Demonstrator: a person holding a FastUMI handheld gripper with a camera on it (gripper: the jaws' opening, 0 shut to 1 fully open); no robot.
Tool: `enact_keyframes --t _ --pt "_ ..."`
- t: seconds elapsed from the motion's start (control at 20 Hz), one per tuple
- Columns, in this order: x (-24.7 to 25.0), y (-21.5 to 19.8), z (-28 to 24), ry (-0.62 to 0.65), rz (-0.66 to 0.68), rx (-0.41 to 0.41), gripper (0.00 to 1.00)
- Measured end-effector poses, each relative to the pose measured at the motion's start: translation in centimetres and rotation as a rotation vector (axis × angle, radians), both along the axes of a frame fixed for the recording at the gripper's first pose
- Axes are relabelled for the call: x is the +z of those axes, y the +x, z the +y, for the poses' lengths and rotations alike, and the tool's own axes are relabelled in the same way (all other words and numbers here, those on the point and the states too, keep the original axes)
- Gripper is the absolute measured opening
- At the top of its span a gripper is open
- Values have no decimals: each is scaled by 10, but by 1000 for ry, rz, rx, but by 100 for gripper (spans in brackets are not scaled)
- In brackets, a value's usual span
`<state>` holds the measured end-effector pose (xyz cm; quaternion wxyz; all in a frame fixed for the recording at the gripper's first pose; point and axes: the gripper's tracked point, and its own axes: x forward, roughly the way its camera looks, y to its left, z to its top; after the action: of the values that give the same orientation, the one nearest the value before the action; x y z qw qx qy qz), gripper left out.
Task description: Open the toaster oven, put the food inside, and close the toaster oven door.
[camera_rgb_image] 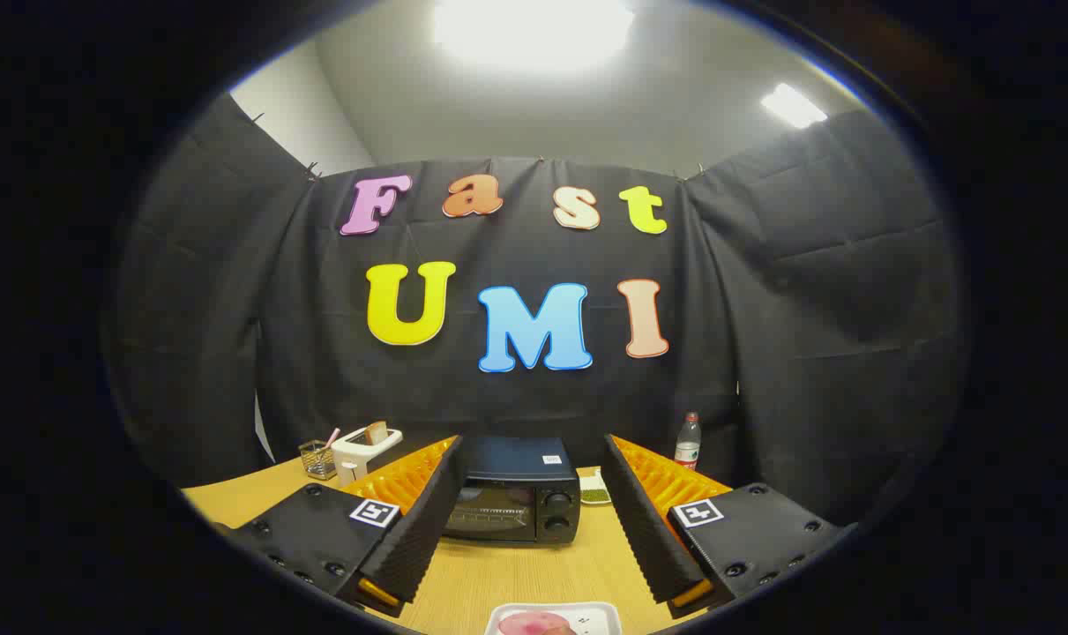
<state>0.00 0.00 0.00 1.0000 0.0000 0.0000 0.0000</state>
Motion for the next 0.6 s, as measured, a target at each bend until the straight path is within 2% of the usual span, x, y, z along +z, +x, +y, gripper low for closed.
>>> enact_keyframes --t 0.6 --pt "-8 -6 29 -20 27 33 97"
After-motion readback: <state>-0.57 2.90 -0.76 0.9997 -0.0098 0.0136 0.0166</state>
